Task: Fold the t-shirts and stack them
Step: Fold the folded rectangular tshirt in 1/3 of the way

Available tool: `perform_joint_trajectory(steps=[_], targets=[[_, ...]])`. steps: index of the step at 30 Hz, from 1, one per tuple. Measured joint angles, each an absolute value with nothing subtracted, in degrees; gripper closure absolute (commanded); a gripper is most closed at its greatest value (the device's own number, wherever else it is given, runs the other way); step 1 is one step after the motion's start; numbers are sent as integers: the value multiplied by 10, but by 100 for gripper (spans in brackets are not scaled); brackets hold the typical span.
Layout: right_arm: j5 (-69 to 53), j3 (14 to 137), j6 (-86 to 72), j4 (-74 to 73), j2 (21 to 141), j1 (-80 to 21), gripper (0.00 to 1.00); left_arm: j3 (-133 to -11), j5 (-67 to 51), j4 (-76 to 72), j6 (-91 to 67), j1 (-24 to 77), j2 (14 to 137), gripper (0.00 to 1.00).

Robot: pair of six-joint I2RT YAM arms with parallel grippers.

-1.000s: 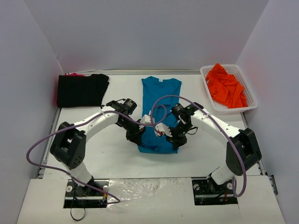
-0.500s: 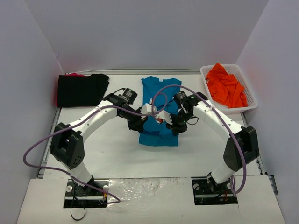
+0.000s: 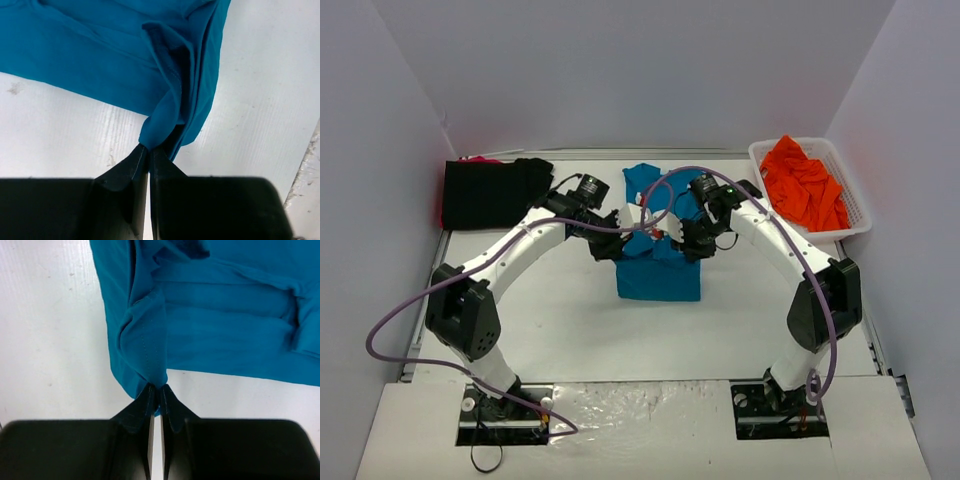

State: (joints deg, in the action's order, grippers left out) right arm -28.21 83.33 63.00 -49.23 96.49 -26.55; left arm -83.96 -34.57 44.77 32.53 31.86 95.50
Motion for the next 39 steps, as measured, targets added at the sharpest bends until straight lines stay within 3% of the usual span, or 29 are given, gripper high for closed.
perform_joint_trajectory(steps=[39], targets=[[-248,971,620,-406,1177,-182,100,-1089,-312,442,372,275,1214,98]])
